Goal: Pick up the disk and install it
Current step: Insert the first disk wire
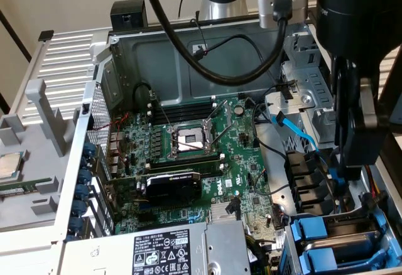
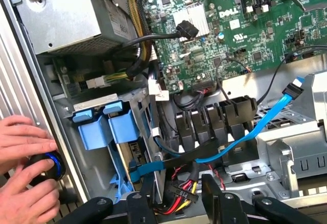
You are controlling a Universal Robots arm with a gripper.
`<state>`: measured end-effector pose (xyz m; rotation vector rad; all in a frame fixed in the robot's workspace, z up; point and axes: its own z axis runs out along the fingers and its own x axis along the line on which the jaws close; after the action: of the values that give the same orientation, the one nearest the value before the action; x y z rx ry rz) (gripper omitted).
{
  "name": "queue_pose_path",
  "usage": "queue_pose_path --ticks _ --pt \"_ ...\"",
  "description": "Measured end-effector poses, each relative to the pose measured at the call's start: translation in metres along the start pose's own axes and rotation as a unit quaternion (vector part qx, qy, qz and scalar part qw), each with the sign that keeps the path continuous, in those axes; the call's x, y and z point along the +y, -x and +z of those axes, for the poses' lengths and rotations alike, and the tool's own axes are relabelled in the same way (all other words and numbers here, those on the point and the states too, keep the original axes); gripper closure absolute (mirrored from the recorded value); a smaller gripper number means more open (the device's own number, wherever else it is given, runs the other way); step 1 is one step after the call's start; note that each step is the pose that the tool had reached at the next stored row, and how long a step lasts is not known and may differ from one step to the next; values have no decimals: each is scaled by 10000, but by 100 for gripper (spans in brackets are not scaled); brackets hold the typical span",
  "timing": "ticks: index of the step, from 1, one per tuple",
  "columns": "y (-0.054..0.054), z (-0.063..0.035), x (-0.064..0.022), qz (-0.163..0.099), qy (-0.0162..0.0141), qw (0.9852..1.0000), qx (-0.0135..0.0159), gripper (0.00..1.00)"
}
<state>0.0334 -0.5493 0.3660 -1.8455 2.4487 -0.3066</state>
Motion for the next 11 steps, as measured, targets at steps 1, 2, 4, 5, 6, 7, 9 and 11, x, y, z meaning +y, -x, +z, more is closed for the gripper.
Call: queue_pose_path --ticks 1,2,4,5,6,7,9,11 --pt "-8 -6 -3 1 -2 10000 0 51" --pt "-18 -21 -8 2 -4 10000 -3 51" --pt "-42 -75 -26 2 -3 10000 -7 51" --pt "-57 -110 -36 3 -3 10000 -9 51" --pt "-76 -143 -47 3 -2 10000 -11 51" --pt "-99 -166 -58 3 -1 10000 -15 51" --pt "-146 -189 -76 8 7 10000 -42 51" --pt "-195 -201 -91 16 20 10000 -84 51"
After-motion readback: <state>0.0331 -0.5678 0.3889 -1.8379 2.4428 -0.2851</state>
